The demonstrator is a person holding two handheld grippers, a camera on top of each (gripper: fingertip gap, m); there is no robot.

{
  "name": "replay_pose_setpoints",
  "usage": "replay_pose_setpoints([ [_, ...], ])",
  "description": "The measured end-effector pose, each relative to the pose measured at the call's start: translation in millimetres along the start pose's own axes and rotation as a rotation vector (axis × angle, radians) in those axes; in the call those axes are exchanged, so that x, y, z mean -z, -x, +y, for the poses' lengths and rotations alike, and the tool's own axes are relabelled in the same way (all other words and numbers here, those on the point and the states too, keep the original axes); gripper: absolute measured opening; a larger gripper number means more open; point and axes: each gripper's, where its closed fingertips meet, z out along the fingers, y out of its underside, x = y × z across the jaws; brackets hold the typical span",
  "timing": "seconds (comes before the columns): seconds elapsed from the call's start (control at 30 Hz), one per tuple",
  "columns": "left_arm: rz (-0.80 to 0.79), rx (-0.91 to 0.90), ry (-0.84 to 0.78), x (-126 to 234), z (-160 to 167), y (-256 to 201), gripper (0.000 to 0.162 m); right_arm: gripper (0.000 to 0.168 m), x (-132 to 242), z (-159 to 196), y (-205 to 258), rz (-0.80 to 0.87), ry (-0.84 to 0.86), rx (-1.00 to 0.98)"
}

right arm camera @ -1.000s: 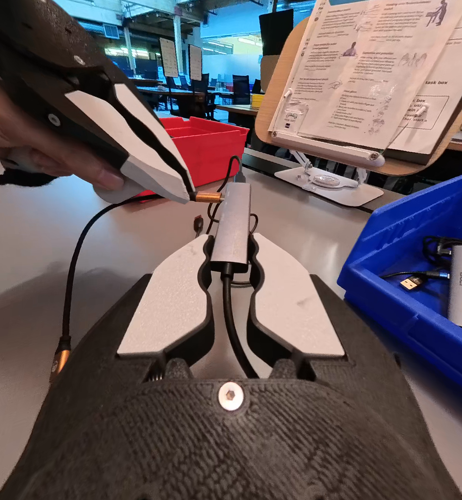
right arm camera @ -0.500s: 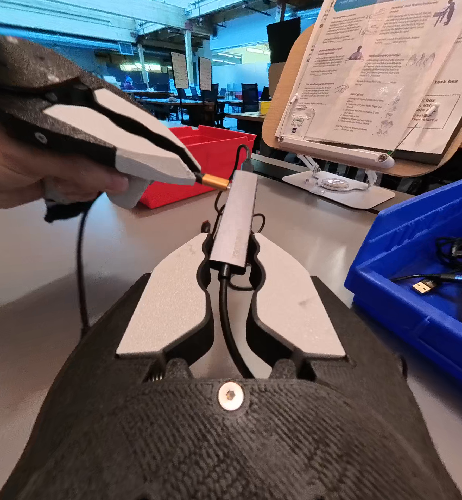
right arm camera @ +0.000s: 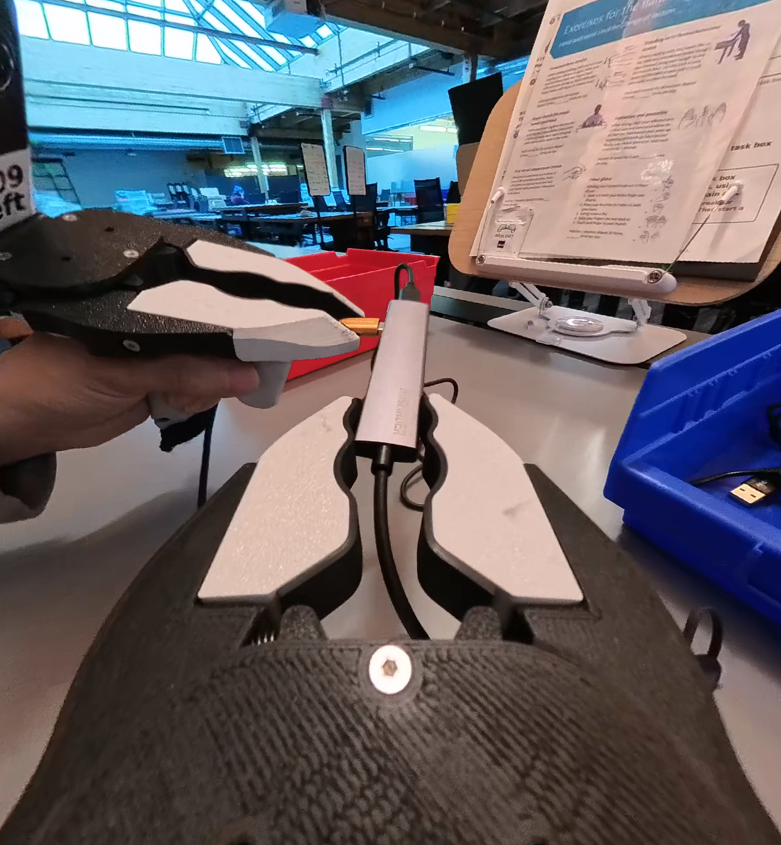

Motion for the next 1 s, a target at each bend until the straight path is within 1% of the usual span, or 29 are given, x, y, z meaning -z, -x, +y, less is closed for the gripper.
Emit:
replay_pose_setpoints([
  [0.2,0.004,-0.002,0.01,1,-3,-1,0.012,0.025,1,-3,0,-0.037,-0.024,-0.043],
  [0.27,-0.012,0.003,0.009,1,-6,0,0.012,0.025,1,-3,-3,-0.008,-0.021,-0.04],
  [0.33,-0.025,0.017,-0.001,2,-10,0,0.012,0.029,1,-5,-6,0.023,-0.045,-0.044],
  [0.5,-0.042,0.087,-0.019,2,-11,-4,0.012,0.03,3,-11,-10,0.038,-0.107,-0.089],
  [0.63,-0.034,0.22,-0.033,1,-9,-6,0.012,0.031,4,-15,-11,0.065,-0.144,-0.084],
  [0.73,-0.018,0.259,-0.03,1,-7,-10,0.012,0.026,4,-17,-9,0.068,-0.155,-0.06],
  [0.9,-0.036,0.235,-0.042,4,-9,-9,0.012,0.026,2,-13,-5,0.038,-0.118,-0.068],
  [1.0,-0.031,0.179,-0.024,5,-6,-10,0.012,0.026,3,-12,-1,0.013,-0.108,-0.037],
])
